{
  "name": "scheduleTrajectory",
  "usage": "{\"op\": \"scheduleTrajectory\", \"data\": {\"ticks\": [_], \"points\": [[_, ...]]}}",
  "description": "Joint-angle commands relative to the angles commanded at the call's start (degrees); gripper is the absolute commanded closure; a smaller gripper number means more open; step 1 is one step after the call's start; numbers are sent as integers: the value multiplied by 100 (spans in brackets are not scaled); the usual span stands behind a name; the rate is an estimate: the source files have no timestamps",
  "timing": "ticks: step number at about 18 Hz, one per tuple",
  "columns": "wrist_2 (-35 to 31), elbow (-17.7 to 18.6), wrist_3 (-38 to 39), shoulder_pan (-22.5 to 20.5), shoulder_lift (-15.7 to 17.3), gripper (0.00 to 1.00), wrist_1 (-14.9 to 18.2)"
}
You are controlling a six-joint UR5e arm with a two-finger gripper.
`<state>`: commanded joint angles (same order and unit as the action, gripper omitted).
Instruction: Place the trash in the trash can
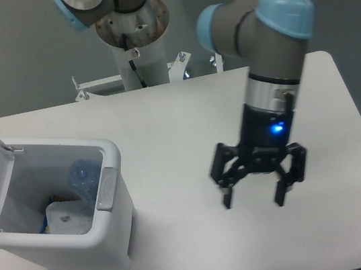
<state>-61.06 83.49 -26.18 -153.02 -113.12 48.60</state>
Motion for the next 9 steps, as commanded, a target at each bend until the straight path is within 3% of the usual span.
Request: {"op": "scheduleTrajectory", "data": {"ticks": [6,9], "points": [[-2012,0,-1386,157,9,0,684],[-2384,-17,-2459,185,26,0,1123]]}}
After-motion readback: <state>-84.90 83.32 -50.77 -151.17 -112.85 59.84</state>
